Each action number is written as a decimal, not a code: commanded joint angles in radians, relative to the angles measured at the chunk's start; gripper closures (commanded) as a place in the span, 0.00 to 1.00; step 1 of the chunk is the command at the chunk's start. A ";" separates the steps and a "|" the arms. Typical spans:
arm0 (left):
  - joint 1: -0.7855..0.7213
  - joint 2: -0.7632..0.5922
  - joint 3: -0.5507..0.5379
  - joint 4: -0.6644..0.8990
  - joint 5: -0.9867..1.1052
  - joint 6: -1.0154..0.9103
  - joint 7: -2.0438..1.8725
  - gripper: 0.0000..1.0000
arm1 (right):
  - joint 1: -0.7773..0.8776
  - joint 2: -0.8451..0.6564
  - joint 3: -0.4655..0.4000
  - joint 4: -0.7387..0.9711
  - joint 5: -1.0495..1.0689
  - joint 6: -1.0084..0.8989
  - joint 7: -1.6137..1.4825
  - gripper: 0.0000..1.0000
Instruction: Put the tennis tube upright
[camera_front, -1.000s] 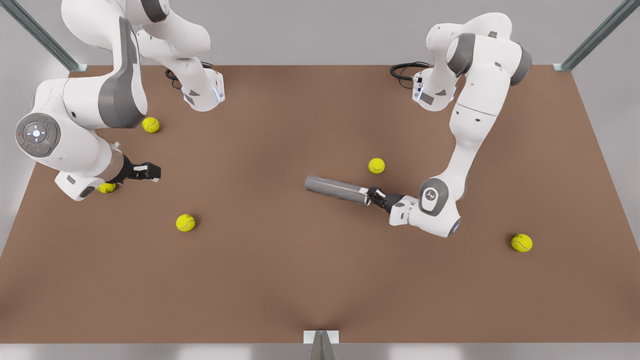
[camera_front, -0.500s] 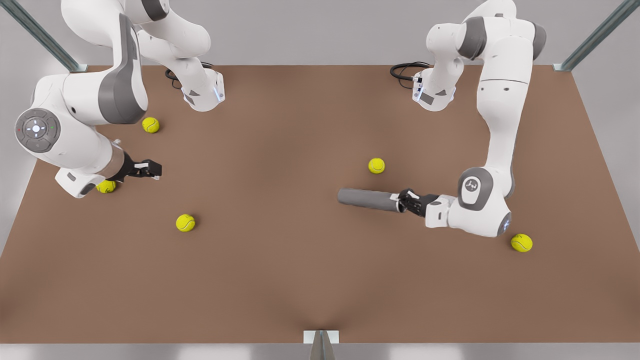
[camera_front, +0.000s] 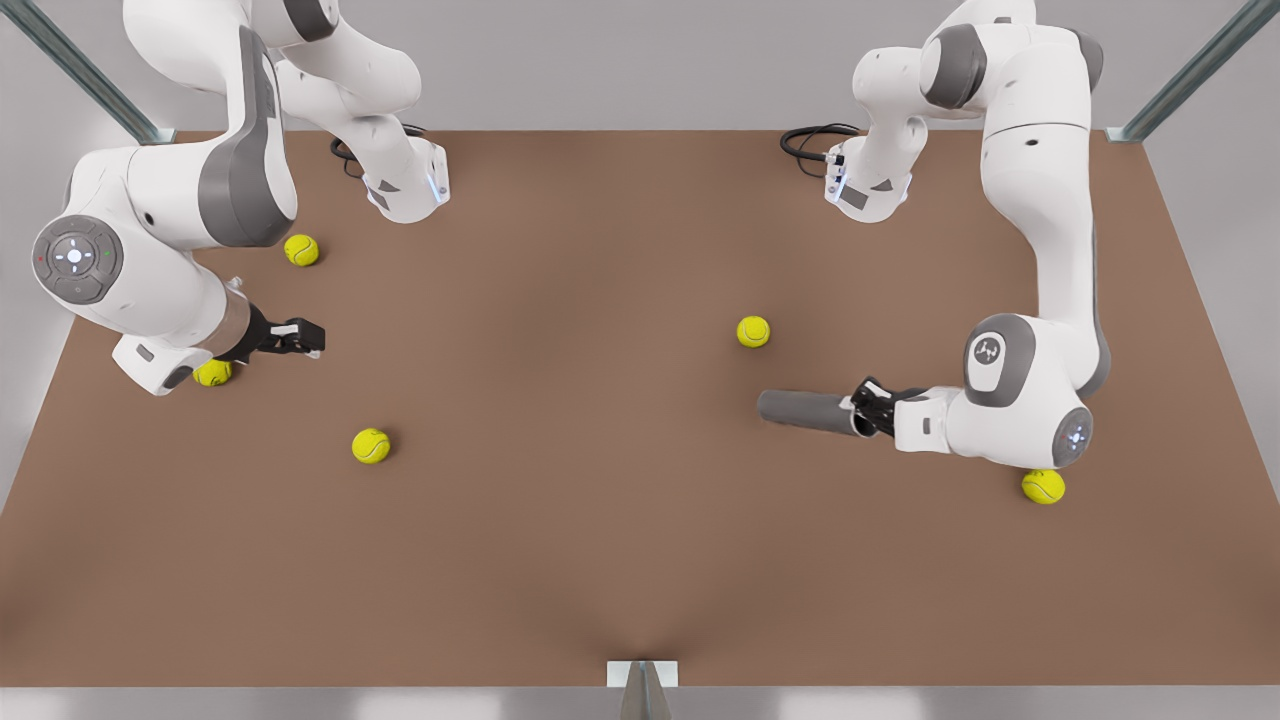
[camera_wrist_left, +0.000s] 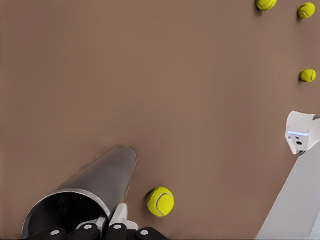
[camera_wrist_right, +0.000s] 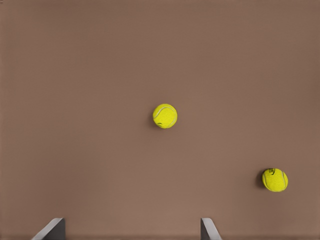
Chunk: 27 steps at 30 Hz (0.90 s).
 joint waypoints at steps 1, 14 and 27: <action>0.000 0.000 -0.002 0.014 0.048 -0.005 -0.006 0.79 | -0.001 -0.001 0.000 0.000 0.000 -0.001 0.000 0.00; -0.002 0.007 0.006 0.078 0.250 0.051 -0.023 0.79 | -0.001 -0.001 0.000 0.002 -0.003 0.001 0.000 0.00; -0.002 0.024 0.006 0.092 0.339 0.090 -0.112 0.79 | 0.003 0.001 0.000 0.004 -0.003 0.002 0.000 0.00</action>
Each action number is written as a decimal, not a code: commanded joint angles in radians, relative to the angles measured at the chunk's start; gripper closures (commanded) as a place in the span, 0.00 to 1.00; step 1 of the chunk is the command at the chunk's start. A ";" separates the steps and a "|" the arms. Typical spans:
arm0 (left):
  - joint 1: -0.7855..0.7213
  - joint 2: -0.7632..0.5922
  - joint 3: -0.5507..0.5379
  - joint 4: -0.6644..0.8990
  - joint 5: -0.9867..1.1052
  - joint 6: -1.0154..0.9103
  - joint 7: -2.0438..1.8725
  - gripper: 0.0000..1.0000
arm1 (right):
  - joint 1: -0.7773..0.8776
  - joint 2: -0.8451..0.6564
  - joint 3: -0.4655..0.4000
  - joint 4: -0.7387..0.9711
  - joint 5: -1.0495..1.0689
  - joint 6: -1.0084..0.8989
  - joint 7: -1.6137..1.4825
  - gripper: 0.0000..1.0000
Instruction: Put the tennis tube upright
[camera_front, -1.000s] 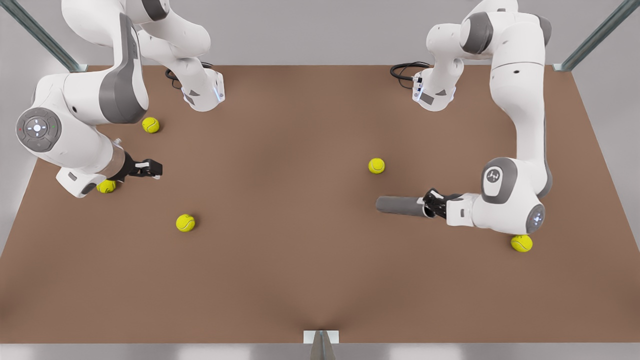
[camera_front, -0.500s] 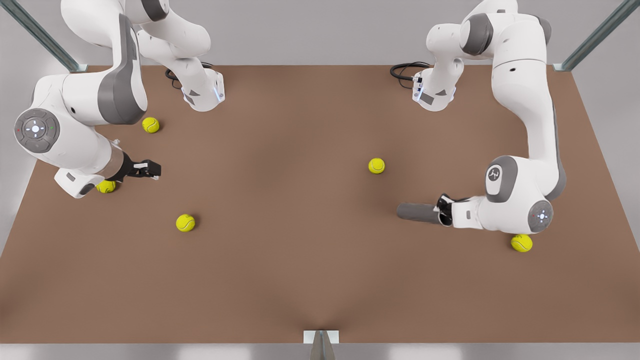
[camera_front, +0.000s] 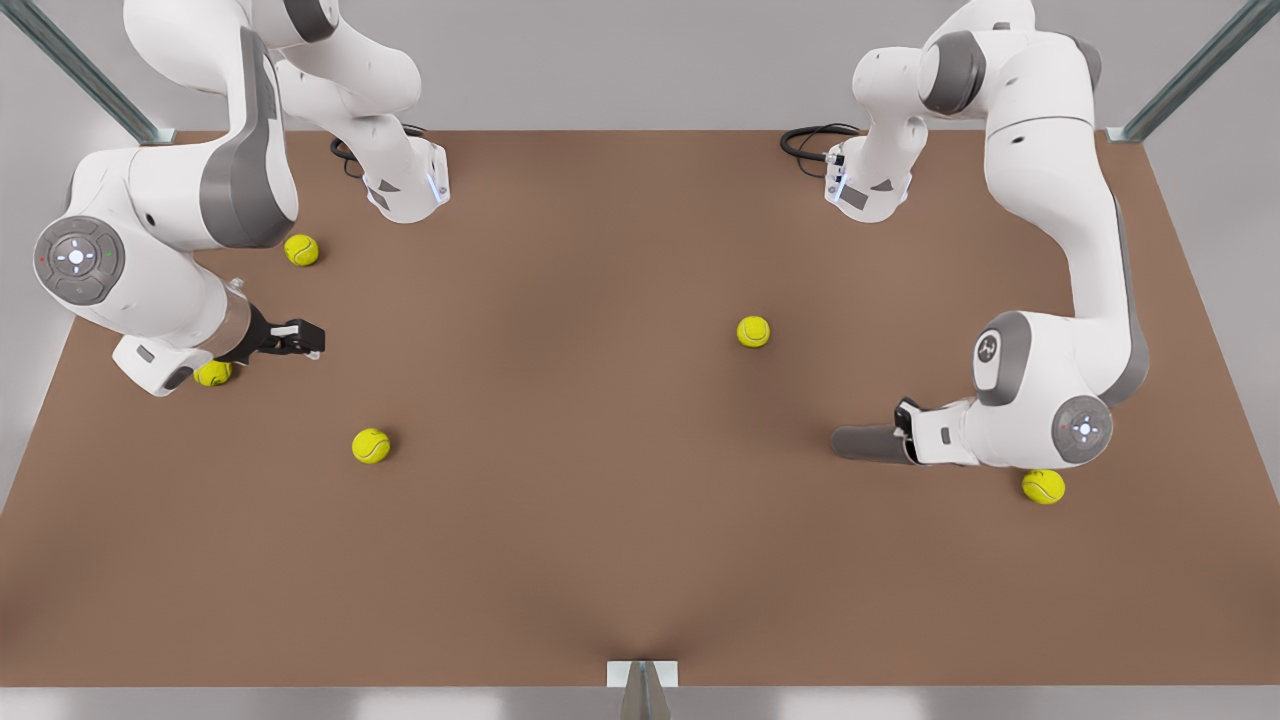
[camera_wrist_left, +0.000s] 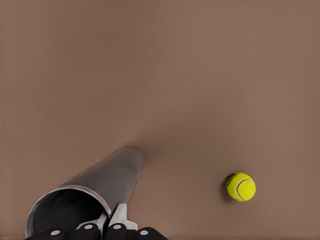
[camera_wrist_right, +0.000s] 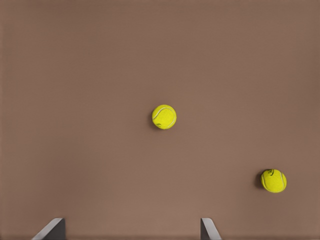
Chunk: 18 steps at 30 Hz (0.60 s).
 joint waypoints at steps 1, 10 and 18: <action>0.000 0.000 0.000 0.001 0.022 0.034 -0.082 0.79 | -0.001 -0.001 0.000 0.001 0.001 0.000 0.001 0.00; -0.012 0.009 -0.002 -0.004 0.093 0.028 -0.111 0.00 | 0.000 -0.001 0.001 0.002 0.003 -0.002 0.002 0.00; -0.025 0.001 -0.002 -0.004 0.093 -0.041 -0.143 0.00 | 0.000 0.003 0.001 0.002 0.004 -0.002 0.001 0.00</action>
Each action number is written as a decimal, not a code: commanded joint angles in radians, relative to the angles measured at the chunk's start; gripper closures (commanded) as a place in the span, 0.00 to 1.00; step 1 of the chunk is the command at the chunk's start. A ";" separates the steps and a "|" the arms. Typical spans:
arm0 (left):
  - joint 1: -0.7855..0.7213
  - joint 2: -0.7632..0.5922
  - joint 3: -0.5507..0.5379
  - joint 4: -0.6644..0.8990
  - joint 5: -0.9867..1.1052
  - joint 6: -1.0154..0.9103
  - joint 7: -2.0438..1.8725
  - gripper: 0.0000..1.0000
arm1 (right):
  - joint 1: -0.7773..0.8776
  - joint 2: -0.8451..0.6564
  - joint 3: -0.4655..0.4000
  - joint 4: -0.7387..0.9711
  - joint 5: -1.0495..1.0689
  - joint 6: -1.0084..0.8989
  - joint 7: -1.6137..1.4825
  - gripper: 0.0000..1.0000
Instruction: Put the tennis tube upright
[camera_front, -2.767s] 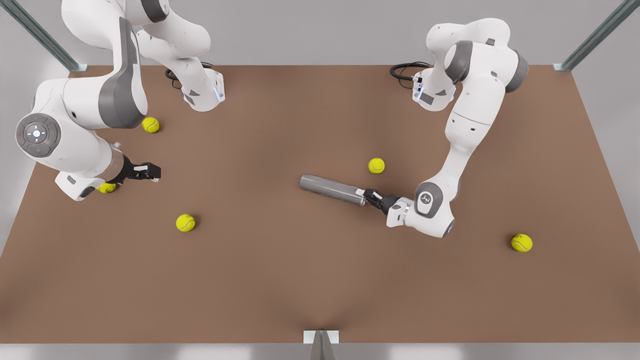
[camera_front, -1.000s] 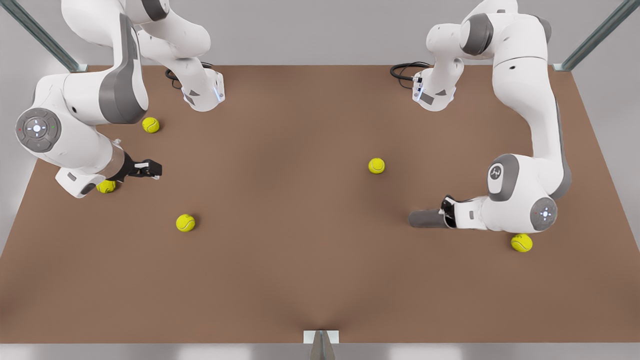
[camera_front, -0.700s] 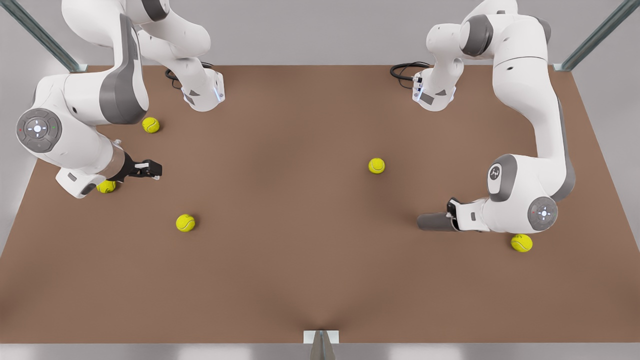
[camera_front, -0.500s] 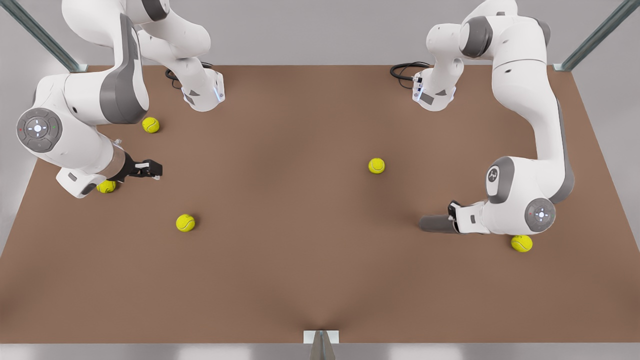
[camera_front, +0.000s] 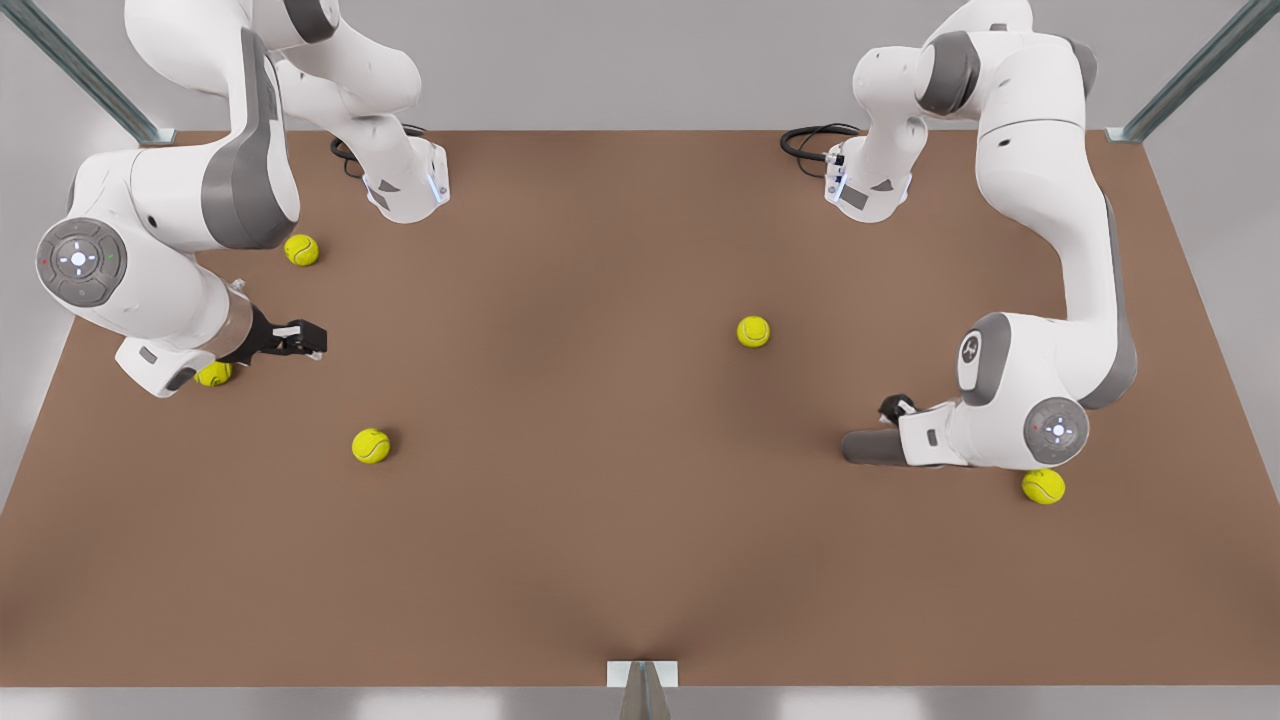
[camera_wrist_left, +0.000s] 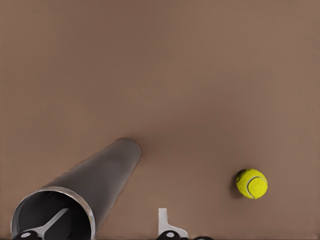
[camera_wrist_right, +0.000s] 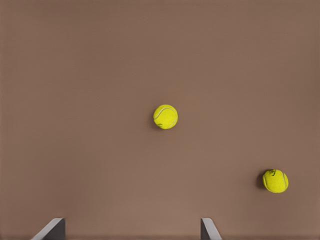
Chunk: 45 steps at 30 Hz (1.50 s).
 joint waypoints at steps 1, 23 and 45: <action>-0.001 -0.002 0.000 0.000 0.019 -0.023 -0.075 0.00 | 0.000 -0.002 0.000 0.000 0.001 -0.001 0.000 0.00; -0.015 -0.010 -0.005 0.003 0.019 -0.053 -0.083 0.00 | -0.001 0.001 -0.002 0.000 -0.002 0.001 0.000 0.00; 0.059 -0.128 -0.005 0.243 0.027 -0.197 -0.592 0.00 | 0.040 0.001 0.000 0.016 -0.011 0.019 0.014 0.00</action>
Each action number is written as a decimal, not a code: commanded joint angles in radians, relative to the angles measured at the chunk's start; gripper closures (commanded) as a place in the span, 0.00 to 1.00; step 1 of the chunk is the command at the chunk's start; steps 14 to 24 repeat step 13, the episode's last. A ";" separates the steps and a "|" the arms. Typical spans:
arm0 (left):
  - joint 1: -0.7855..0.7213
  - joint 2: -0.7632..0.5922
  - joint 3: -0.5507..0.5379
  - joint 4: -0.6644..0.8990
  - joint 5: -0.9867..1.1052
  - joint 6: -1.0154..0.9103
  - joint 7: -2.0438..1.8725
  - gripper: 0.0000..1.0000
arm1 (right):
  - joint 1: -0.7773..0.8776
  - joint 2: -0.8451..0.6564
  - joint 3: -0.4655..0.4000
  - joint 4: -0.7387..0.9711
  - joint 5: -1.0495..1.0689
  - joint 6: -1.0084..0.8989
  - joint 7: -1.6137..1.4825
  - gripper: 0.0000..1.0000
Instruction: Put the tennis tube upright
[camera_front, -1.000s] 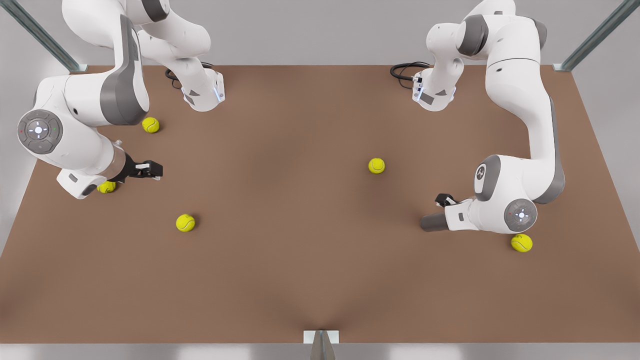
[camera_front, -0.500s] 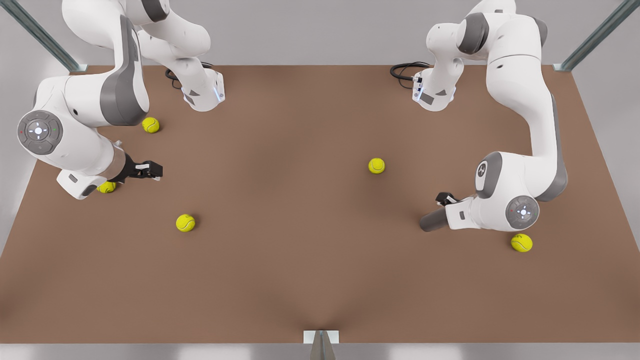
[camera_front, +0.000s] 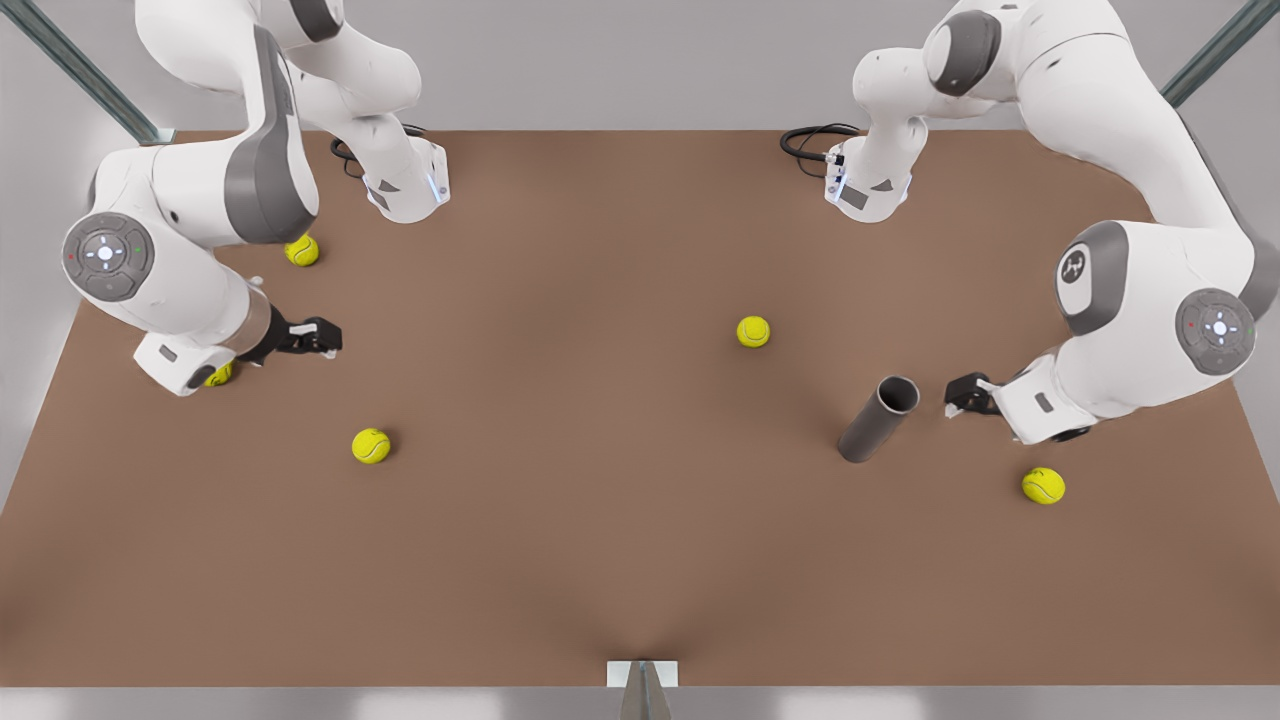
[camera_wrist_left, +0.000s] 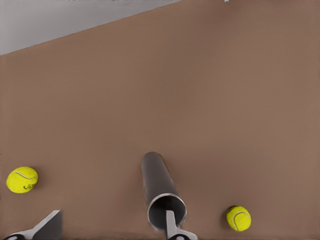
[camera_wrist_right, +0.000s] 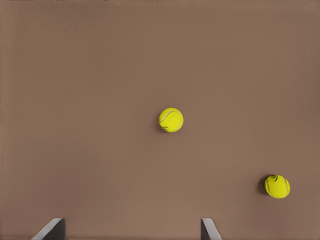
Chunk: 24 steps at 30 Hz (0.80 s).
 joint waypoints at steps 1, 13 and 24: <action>0.000 -0.053 0.000 -0.024 0.022 -0.069 -0.313 0.00 | -0.020 -0.001 -0.002 0.004 0.000 0.011 0.007 0.00; -0.004 -0.146 -0.001 -0.148 0.069 -0.072 -0.303 0.00 | -0.026 -0.003 -0.007 0.021 0.000 0.003 0.001 0.00; -0.004 -0.146 -0.001 -0.148 0.069 -0.072 -0.303 0.00 | -0.026 -0.003 -0.007 0.021 0.000 0.003 0.001 0.00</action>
